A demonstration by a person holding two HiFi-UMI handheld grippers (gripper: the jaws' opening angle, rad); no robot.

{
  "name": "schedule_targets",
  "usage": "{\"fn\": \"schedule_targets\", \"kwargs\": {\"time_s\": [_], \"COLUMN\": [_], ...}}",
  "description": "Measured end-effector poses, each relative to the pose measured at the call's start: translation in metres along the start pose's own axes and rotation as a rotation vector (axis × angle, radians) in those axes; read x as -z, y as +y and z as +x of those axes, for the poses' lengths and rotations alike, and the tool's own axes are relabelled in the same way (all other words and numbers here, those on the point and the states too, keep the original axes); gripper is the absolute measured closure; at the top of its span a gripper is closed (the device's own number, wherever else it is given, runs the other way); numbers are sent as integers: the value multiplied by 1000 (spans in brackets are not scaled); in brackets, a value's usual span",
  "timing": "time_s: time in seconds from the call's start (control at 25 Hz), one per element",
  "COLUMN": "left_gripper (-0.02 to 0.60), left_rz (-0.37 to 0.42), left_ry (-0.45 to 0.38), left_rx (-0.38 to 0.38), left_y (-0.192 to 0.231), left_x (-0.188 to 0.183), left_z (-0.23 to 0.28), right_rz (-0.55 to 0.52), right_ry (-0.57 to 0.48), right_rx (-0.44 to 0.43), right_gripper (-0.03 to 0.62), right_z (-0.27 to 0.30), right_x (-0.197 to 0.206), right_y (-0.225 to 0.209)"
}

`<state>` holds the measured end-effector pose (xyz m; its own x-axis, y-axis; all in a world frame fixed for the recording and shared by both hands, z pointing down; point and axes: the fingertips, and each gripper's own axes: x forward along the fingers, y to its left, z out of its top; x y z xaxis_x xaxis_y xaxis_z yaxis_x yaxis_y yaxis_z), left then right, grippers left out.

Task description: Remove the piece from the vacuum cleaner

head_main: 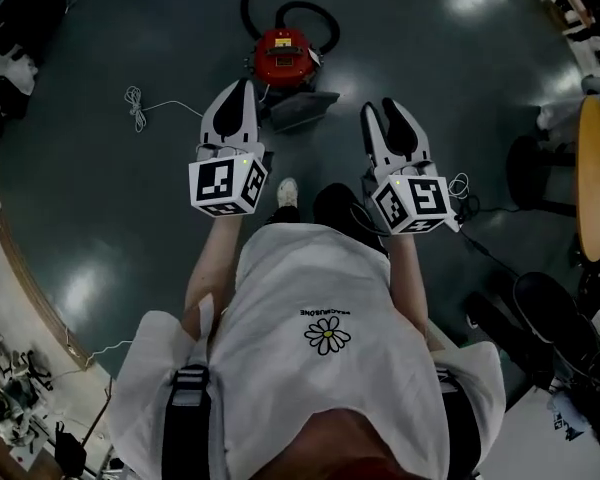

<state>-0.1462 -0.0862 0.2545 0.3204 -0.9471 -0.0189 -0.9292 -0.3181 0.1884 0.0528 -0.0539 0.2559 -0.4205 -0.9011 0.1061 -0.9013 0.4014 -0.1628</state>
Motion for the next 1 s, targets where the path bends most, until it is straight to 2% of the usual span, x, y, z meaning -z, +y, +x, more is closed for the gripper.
{"fn": "schedule_targets", "kwargs": {"time_s": [0.08, 0.2, 0.32, 0.36, 0.48, 0.56, 0.6, 0.72, 0.88, 1.0], "left_gripper": [578, 578, 578, 578, 578, 578, 579, 578, 578, 578], "left_rz": [1, 14, 40, 55, 105, 167, 216, 367, 535, 654], "left_ry": [7, 30, 73, 94, 195, 303, 360, 499, 644, 755], "left_rx": [3, 5, 6, 12, 44, 91, 122, 195, 299, 387], "left_y": [2, 7, 15, 18, 25, 33, 38, 58, 80, 93], "left_x": [5, 11, 20, 25, 57, 99, 126, 218, 350, 432], "left_z": [9, 30, 58, 69, 104, 130, 145, 197, 254, 270], "right_rz": [-20, -162, -287, -325, -459, -552, -589, -667, -801, -820], "right_ry": [9, 43, 106, 126, 212, 310, 363, 516, 697, 817], "right_rx": [11, 24, -35, -59, -114, -163, -198, -330, -527, -600], "right_gripper": [453, 453, 451, 436, 322, 266, 261, 261, 261, 261], "right_z": [9, 36, 76, 90, 131, 155, 166, 197, 233, 252], "right_x": [3, 6, 11, 14, 41, 85, 114, 215, 358, 449], "right_y": [-7, -24, -34, -37, -48, -57, -62, -83, -112, -130]}}
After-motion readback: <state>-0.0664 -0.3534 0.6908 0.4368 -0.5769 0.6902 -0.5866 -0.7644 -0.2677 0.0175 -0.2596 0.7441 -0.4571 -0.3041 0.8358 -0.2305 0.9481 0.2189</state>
